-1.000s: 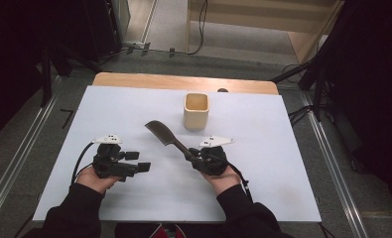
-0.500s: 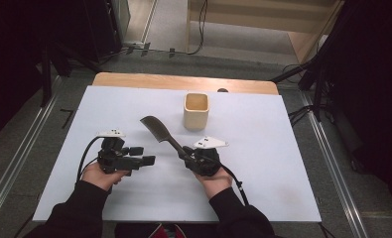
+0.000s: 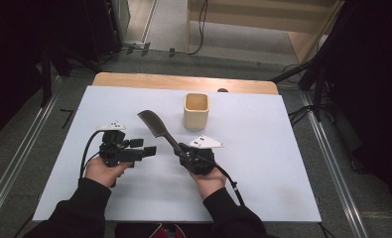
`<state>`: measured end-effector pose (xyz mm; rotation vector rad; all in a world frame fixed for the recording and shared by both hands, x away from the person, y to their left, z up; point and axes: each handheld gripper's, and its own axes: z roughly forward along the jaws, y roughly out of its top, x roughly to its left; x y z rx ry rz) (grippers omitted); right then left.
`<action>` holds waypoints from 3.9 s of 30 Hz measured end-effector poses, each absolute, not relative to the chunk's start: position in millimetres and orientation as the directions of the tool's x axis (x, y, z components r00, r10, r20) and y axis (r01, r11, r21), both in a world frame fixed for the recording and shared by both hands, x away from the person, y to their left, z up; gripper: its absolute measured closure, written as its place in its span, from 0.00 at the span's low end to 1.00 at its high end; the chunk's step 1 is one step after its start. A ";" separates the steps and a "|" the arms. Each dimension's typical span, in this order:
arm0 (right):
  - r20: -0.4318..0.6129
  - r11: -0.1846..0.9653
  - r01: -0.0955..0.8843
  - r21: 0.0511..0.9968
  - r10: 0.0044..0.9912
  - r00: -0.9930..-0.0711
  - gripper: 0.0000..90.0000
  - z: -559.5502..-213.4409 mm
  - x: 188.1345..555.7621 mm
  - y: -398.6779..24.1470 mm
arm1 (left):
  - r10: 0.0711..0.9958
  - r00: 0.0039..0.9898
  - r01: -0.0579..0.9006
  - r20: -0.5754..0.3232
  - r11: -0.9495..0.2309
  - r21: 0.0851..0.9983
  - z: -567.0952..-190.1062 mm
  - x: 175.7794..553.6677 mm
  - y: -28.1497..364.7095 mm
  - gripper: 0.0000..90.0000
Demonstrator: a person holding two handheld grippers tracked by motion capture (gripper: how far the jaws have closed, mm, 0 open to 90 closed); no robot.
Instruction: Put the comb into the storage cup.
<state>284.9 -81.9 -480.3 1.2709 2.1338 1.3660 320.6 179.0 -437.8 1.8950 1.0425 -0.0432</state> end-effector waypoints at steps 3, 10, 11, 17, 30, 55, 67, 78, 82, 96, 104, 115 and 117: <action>0.200 0.141 0.509 0.849 0.806 -0.557 0.78 -479.7 285.7 -79.1 | 0.652 0.641 0.661 -0.405 -0.199 0.724 -435.5 322.6 175.3 0.28; 0.191 0.125 0.486 0.865 0.813 -0.550 0.78 -476.8 287.1 -70.9 | 0.670 0.629 0.665 -0.394 -0.201 0.719 -433.6 329.2 169.8 0.28; 0.191 0.121 0.481 0.868 0.813 -0.550 0.78 -476.2 287.9 -69.8 | 0.673 0.627 0.665 -0.392 -0.200 0.719 -433.5 329.9 169.2 0.28; 0.188 0.108 0.463 0.880 0.817 -0.546 0.78 -472.5 290.5 -63.1 | 0.672 0.609 0.681 -0.421 -0.171 0.712 -432.2 336.0 168.9 0.28; 0.192 0.091 0.453 0.887 0.820 -0.540 0.78 -473.6 290.6 -56.2 | 0.675 0.578 0.721 -0.458 -0.160 0.674 -433.6 347.1 164.0 0.30; 0.198 0.055 0.421 0.906 0.822 -0.533 0.78 -471.1 289.9 -43.7 | 0.701 0.546 0.713 -0.459 -0.102 0.693 -432.2 367.1 152.7 0.32; 0.200 0.039 0.417 0.908 0.834 -0.514 0.78 -472.3 290.2 -34.7 | 0.738 0.504 0.714 -0.449 -0.064 0.697 -433.0 371.4 149.9 0.44; 0.188 0.060 0.428 0.902 0.838 -0.513 0.78 -475.0 291.6 -30.5 | 0.729 0.466 0.767 -0.501 -0.051 0.639 -437.4 376.2 153.5 0.56; 0.185 0.065 0.428 0.901 0.837 -0.515 0.78 -475.8 291.5 -29.2 | 0.719 0.460 0.769 -0.521 -0.029 0.638 -436.7 375.9 155.8 0.60; 0.161 0.090 0.429 0.899 0.843 -0.514 0.78 -474.4 292.5 -26.9 | 0.731 0.429 0.774 -0.531 0.005 0.633 -438.3 374.9 155.4 0.62; 0.161 0.094 0.430 0.898 0.839 -0.519 0.78 -473.0 293.2 -24.8 | 0.702 0.435 0.776 -0.563 0.025 0.630 -437.3 374.2 157.7 0.70; 0.157 0.104 0.431 0.896 0.834 -0.529 0.77 -472.7 293.9 -24.6 | 0.656 0.424 0.799 -0.625 0.055 0.599 -437.3 376.2 162.2 0.75; 0.162 0.103 0.436 0.894 0.832 -0.531 0.77 -472.7 294.0 -24.7 | 0.651 0.424 0.799 -0.630 0.058 0.598 -436.9 376.0 162.1 0.76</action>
